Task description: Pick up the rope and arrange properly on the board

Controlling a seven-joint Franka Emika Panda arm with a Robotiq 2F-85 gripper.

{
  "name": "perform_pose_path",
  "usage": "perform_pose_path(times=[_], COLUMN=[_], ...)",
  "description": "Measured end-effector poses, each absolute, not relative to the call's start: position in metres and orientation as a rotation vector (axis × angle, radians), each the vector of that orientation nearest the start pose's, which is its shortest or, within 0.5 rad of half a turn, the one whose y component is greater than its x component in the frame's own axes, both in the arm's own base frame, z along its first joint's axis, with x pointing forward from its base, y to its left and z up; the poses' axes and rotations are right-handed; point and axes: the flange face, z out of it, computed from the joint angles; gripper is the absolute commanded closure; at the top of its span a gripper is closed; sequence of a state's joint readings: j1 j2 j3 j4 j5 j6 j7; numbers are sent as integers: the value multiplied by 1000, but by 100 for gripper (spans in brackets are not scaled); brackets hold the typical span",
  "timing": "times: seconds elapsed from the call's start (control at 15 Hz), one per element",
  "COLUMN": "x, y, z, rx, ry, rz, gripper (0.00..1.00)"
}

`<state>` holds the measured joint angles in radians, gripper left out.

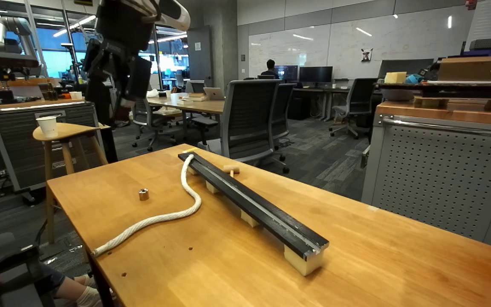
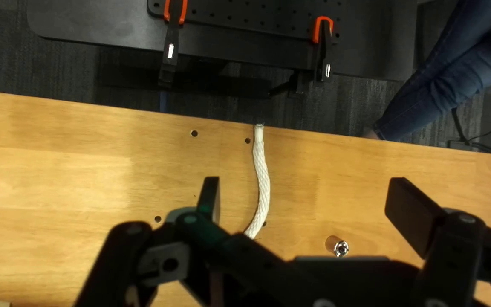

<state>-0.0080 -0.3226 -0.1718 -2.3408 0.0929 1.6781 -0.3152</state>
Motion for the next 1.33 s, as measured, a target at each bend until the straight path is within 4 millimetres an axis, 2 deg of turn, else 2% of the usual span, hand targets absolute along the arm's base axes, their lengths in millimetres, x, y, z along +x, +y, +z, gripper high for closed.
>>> perform_pose_path(times=[0.2, 0.47, 0.6, 0.93, 1.2, 1.33], x=[404, 400, 392, 363, 375, 382], y=[-68, -62, -54, -29, -15, -10], z=[421, 402, 393, 367, 370, 365], rx=[-2924, -3002, -3045, -3112, -3134, -3146], ry=[-96, 14, 14, -46, -94, -109], rz=[340, 97, 9, -45, -225, -273], gripper=[0, 0, 0, 0, 0, 0])
